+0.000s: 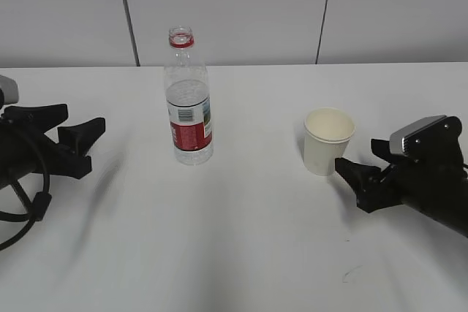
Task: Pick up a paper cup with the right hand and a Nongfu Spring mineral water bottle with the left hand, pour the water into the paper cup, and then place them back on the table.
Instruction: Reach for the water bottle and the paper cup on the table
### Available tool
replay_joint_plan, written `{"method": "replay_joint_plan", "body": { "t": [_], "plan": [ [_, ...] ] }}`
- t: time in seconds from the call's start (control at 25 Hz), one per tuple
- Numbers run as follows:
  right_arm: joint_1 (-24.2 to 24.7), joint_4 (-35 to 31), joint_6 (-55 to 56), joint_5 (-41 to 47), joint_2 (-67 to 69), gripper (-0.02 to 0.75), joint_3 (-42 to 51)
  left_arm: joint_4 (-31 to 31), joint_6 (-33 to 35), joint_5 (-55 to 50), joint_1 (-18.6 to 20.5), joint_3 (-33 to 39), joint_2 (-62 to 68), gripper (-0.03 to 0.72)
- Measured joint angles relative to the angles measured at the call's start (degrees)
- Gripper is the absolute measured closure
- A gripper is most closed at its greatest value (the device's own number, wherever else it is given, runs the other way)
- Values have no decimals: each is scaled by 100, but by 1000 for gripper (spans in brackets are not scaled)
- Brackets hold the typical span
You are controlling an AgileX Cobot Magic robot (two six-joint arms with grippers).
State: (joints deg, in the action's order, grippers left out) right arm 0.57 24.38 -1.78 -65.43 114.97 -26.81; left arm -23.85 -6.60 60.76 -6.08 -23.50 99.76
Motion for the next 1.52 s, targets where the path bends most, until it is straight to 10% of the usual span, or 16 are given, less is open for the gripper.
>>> {"method": "replay_joint_plan", "body": {
  "t": [1.52],
  "plan": [
    [-33, 819, 178, -11, 1114, 146, -1407, -28, 0, 21, 0, -30, 27, 239]
  ]
}}
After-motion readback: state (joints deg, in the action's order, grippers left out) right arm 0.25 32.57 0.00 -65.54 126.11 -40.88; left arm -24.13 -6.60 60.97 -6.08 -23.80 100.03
